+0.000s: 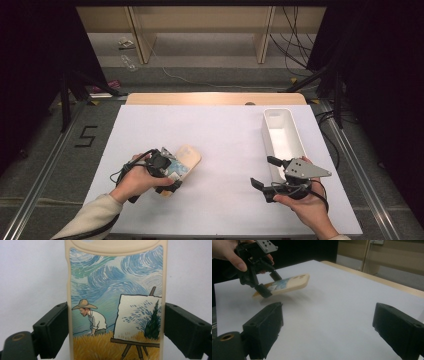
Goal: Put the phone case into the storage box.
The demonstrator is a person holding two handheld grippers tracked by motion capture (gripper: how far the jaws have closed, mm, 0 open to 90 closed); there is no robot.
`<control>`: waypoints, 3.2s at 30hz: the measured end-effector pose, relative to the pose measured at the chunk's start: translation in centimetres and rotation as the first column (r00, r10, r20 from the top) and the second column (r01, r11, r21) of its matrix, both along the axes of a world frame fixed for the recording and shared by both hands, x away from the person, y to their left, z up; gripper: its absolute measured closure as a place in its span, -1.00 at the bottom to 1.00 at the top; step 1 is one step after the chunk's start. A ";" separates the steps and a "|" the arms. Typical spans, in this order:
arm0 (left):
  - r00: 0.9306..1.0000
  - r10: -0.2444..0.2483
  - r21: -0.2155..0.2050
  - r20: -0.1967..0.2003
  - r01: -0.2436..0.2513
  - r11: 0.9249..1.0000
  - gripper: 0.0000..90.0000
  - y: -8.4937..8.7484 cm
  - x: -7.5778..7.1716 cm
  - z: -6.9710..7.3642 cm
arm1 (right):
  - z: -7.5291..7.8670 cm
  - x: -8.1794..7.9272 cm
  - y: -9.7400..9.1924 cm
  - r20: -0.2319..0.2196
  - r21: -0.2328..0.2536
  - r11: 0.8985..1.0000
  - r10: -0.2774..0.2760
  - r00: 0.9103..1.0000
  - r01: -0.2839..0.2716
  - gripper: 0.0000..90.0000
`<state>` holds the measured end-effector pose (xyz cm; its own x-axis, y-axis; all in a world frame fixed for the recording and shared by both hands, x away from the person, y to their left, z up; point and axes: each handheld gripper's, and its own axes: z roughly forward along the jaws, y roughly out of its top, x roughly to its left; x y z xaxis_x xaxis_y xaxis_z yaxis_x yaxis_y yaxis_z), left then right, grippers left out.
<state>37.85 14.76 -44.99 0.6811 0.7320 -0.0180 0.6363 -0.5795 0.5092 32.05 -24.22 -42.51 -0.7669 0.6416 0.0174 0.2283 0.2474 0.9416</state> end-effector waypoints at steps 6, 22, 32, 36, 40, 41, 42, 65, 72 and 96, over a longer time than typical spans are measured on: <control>0.996 0.006 -0.056 0.092 -0.001 0.998 -0.74 0.2 -0.4 0.4 | 0.0 0.0 0.0 0.000 0.001 1.000 0.001 1.000 -0.001 -0.77; 0.975 0.036 -0.143 0.218 -0.005 0.990 -0.74 0.7 -1.1 0.7 | 0.0 0.0 0.0 -0.001 0.004 1.000 -0.001 1.000 0.001 -0.77; 0.952 0.032 -0.210 0.304 0.035 0.977 -0.74 0.4 -1.4 1.0 | -0.1 0.0 0.0 -0.001 0.004 1.000 -0.002 1.000 0.002 -0.77; 0.945 0.032 -0.215 0.325 0.041 0.976 -0.74 0.4 -1.5 0.9 | -0.1 0.0 0.0 -0.001 0.004 1.000 -0.003 1.000 0.003 -0.77; 0.940 0.033 -0.231 0.339 0.049 0.972 -0.74 0.3 -1.5 1.0 | -0.1 0.0 0.0 0.000 0.003 1.000 -0.002 1.000 0.002 -0.77; 0.940 0.032 -0.231 0.339 0.051 0.972 -0.74 0.3 -1.5 1.0 | -0.1 0.0 0.0 -0.001 0.004 1.000 -0.003 1.000 0.003 -0.77; 0.939 0.034 -0.238 0.343 0.052 0.970 -0.74 0.3 -1.6 1.0 | -0.1 0.0 0.0 -0.001 0.004 1.000 -0.003 1.000 0.003 -0.77; 0.929 0.049 -0.293 0.367 0.066 0.954 -0.74 0.3 -1.5 1.3 | -0.1 0.0 0.0 -0.001 0.006 1.000 -0.004 1.000 0.004 -0.76; 0.924 0.051 -0.300 0.378 0.070 0.951 -0.74 0.3 -1.5 1.4 | 0.0 0.0 0.1 0.004 0.009 1.000 -0.005 1.000 0.005 -0.76; 0.918 0.019 -0.307 0.395 0.113 0.945 -0.74 -0.5 -1.8 1.3 | 0.6 0.4 1.2 0.005 0.044 0.999 -0.004 1.000 0.004 -0.76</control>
